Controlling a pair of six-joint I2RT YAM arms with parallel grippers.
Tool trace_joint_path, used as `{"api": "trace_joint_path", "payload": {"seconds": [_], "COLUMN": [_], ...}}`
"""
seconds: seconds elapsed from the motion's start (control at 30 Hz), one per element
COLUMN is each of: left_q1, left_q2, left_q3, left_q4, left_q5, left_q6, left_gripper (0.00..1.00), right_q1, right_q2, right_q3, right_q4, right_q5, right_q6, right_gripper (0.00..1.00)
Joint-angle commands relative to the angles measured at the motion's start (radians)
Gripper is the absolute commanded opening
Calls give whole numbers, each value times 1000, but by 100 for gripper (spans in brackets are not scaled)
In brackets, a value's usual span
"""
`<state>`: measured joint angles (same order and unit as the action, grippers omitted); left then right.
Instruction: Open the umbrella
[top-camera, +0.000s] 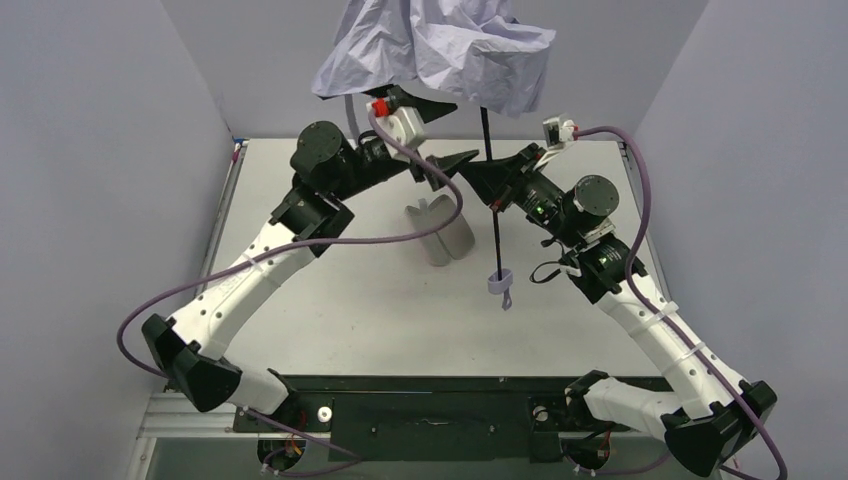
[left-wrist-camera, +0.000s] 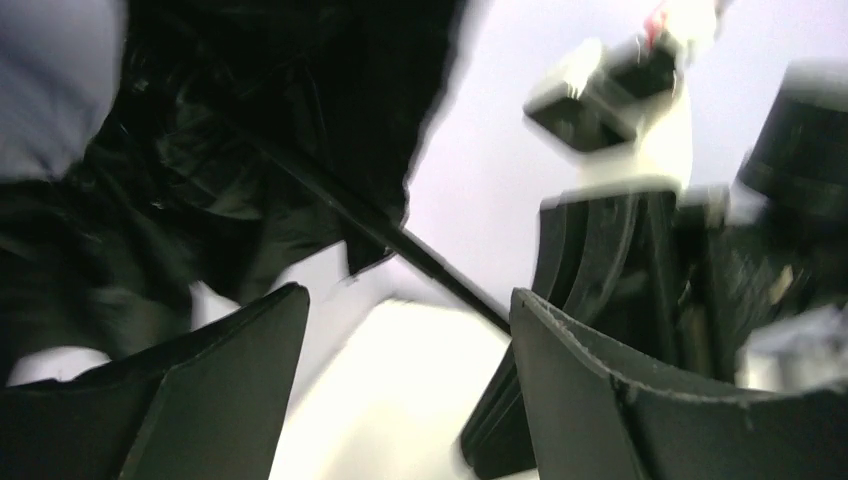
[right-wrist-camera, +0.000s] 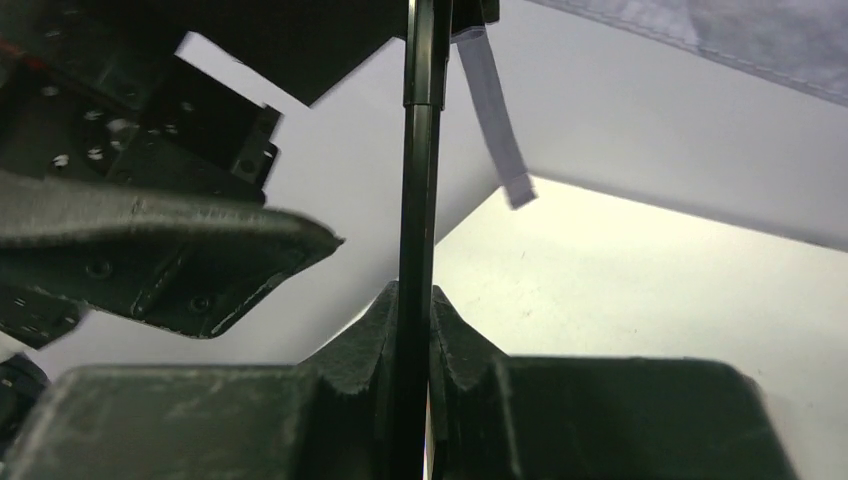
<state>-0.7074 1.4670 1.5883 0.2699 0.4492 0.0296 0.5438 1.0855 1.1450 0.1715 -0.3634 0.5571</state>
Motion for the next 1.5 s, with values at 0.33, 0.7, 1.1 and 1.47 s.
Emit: {"api": "trace_joint_path", "payload": {"seconds": [0.33, 0.7, 1.1, 1.47], "left_q1": [-44, -170, -115, 65], "left_q2": [-195, -153, -159, -30], "left_q3": [-149, -180, -132, -56], "left_q4": [-591, -544, -347, 75], "left_q5": [-23, -161, -239, -289], "left_q6": [1597, 1728, 630, -460], "left_gripper": [65, 60, 40, 32], "right_q1": [-54, -33, -194, -199], "right_q2": [7, 2, 1, 61], "right_q3": [-18, -83, -21, 188], "right_q4": [-84, -106, 45, 94], "right_q5": [-301, -335, -310, -211], "right_q6": [89, 125, 251, 375], "right_gripper": [0, 0, 0, 0]}}
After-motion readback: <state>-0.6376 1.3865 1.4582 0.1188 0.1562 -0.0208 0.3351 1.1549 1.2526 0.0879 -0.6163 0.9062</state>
